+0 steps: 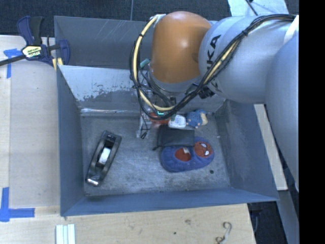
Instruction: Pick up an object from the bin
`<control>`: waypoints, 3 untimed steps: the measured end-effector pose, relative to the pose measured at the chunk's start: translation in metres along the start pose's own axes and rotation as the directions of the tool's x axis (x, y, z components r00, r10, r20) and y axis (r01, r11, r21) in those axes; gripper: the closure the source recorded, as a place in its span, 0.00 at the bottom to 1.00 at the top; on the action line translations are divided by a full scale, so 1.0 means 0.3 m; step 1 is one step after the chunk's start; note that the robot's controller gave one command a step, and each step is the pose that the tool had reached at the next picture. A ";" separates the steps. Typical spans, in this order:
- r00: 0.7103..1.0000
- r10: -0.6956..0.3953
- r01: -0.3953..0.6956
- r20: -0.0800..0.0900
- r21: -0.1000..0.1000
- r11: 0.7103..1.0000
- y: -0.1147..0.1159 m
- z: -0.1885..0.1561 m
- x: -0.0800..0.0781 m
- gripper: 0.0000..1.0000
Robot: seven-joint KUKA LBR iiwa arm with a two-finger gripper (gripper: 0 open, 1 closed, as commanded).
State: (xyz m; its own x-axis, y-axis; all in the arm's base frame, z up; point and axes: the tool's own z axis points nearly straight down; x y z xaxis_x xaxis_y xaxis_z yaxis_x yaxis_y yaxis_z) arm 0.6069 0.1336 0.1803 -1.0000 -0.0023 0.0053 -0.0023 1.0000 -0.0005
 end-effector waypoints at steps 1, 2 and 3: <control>0.926 -0.378 0.378 0.002 0.000 0.926 0.154 0.376 0.033 0.00; 0.927 -0.375 0.375 0.006 0.002 0.927 0.148 0.367 0.027 1.00; 0.873 -0.487 0.487 0.017 0.005 0.873 0.139 -0.131 0.032 1.00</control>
Offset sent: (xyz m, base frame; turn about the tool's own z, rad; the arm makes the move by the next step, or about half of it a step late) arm -0.0097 0.0460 -0.1103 -0.3870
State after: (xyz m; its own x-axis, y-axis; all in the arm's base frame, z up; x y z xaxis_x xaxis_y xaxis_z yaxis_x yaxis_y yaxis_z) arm 0.5975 0.1753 0.2198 -0.8722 -0.4890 -0.0123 -0.4890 0.8723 -0.0027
